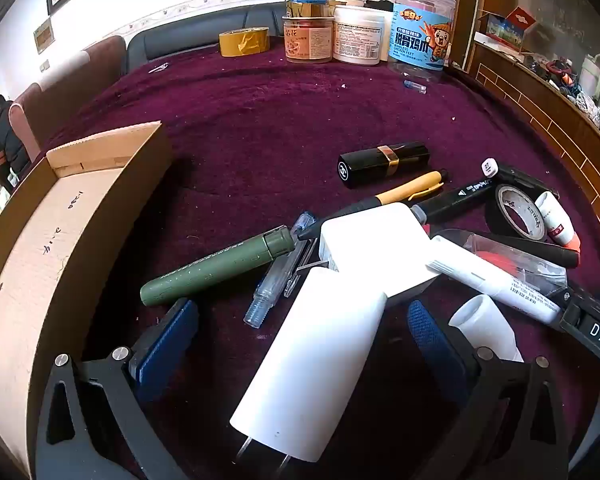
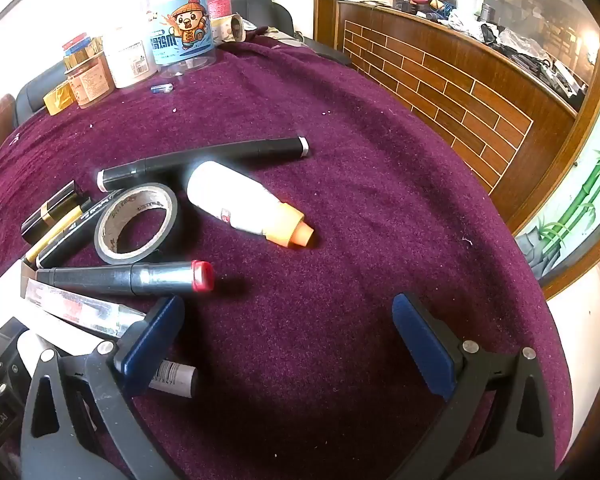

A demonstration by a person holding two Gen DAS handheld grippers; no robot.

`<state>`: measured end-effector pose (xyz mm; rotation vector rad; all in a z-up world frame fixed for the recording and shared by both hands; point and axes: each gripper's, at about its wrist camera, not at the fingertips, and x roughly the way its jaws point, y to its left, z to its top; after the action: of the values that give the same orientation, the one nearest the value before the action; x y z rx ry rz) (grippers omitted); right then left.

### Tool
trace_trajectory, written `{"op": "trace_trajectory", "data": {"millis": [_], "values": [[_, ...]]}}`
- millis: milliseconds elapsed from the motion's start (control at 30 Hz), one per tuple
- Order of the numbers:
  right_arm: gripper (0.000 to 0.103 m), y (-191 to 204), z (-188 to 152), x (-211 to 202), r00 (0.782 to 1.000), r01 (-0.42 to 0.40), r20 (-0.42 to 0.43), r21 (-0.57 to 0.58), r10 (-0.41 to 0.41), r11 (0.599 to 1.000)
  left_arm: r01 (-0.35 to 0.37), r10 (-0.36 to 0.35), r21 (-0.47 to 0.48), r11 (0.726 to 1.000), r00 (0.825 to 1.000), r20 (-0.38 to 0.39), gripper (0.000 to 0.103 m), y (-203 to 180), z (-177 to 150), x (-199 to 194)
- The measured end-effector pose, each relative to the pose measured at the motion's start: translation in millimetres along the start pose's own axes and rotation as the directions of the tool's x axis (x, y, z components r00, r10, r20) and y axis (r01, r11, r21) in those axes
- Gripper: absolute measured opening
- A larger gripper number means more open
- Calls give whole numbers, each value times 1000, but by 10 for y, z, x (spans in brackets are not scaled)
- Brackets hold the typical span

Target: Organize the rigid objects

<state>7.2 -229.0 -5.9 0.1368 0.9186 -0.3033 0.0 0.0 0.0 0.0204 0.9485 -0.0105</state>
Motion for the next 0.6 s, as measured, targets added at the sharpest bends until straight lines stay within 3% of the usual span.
{"op": "trace_trajectory", "data": {"millis": [600], "values": [[103, 12, 2, -20, 1000, 1, 0, 0, -1, 1000, 4, -4, -3, 1000, 1000, -2, 102, 1, 0, 1]]}}
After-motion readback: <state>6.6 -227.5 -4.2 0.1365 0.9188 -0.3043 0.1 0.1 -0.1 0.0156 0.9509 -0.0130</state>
